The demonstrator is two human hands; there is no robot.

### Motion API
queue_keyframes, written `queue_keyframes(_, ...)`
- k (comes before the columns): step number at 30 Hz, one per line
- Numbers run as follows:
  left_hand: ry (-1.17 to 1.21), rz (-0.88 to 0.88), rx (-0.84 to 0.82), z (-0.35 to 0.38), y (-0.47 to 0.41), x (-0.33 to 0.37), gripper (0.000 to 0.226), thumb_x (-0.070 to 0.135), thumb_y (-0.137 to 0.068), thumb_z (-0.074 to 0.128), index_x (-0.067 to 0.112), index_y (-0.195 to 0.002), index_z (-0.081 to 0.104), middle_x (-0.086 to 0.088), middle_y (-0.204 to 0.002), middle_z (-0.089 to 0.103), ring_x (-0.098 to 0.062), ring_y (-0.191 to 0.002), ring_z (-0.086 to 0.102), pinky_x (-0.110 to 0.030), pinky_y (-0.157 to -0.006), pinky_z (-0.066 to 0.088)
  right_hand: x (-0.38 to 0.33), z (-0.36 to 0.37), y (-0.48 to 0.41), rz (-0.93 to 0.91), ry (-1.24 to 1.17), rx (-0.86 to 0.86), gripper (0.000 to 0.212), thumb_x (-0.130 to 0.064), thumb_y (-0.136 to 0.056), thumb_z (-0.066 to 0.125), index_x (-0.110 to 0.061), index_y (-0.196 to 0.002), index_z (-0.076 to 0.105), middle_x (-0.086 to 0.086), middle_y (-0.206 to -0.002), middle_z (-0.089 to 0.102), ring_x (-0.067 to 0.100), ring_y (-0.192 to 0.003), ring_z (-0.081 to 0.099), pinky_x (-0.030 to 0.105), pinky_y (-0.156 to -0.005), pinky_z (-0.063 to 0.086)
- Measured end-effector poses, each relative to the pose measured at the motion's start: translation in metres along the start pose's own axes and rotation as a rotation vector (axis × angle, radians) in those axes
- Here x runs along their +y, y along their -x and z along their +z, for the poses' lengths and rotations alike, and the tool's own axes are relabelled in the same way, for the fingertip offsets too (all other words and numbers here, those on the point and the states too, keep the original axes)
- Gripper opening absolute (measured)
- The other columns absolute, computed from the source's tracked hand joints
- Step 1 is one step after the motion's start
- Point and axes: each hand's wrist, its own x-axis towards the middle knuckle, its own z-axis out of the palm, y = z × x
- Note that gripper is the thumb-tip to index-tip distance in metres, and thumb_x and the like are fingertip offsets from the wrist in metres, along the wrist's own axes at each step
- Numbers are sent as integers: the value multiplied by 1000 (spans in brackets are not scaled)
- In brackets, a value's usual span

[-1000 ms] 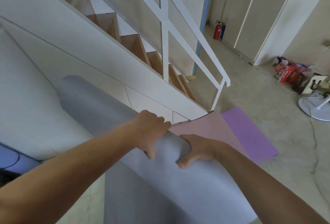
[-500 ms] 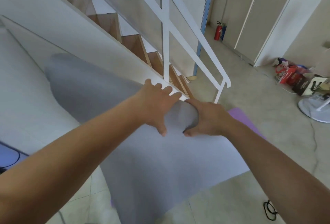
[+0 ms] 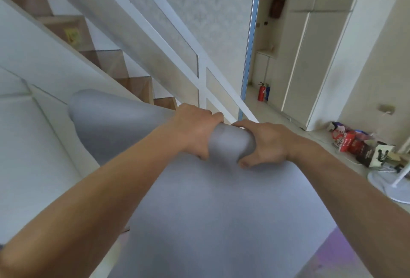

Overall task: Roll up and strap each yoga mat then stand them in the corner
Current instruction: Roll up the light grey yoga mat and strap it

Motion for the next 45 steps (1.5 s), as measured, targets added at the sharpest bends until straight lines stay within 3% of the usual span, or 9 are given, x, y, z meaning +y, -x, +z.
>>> queue_keyframes(6,248,-98,-211,-50,-13,-23,73,53,-42,87,33,-105,58,12,-87,62,-12,-75,60,-28,-62,46,-31,-13,11,-104,347,155,134,-74,-57,74,-39,-153,-12,-10,-148,30,17,-131,38,34,-99,40)
queue_keyframes(11,534,-130,-424,-78,-9,-36,61,43,-44,94,27,-97,68,9,-93,72,-18,-81,73,-40,-77,62,-38,-31,9,-144,198,148,107,-67,-56,76,-51,-143,16,-13,-124,54,15,-109,55,36,-88,48)
queue_keyframes(19,552,-174,-246,-127,-12,-54,71,54,-48,88,32,-110,61,12,-104,67,-16,-89,70,-41,-84,60,-49,-107,-7,-158,343,269,91,-62,-55,76,-56,-131,27,-15,-109,59,15,-100,61,41,-86,51)
queue_keyframes(24,8,-101,16,-107,6,-37,129,71,-49,82,31,-151,15,4,-126,51,-24,-110,59,-37,-89,49,-45,-121,-5,-132,417,268,90,-61,-53,74,-55,-131,28,-15,-106,60,16,-98,62,40,-85,51)
queue_keyframes(27,19,-70,101,-75,11,-19,109,65,-55,81,28,-142,27,3,-116,56,-24,-97,63,-35,-77,50,-41,-108,5,-129,390,158,92,-59,-53,77,-54,-132,30,-17,-109,63,13,-99,61,38,-86,50)
queue_keyframes(33,619,-42,-311,-8,19,12,82,53,-47,91,34,-117,53,13,-108,63,-12,-94,60,-33,-85,53,-19,-21,40,-135,353,-74,132,-69,-51,80,-47,-150,-4,-12,-138,41,17,-123,47,35,-90,43)
queue_keyframes(37,957,-28,-647,48,38,48,70,35,-53,96,33,-114,61,16,-107,68,-9,-96,66,-33,-88,57,3,58,64,-148,353,-150,115,-72,-48,76,-48,-143,17,-13,-125,52,17,-111,56,34,-81,43)
queue_keyframes(40,817,52,-681,87,49,82,94,51,-56,90,37,-136,43,15,-128,58,-13,-111,60,-40,-98,51,19,98,75,-72,276,-271,95,-72,-47,73,-50,-129,32,-15,-107,64,14,-93,63,35,-80,51)
queue_keyframes(45,183,239,-261,151,86,152,132,63,-51,82,26,-152,6,-2,-125,50,-27,-102,57,-38,-87,48,47,149,93,109,-77,-462,98,-63,-44,81,-58,-130,35,-21,-113,60,10,-105,58,29,-88,48)
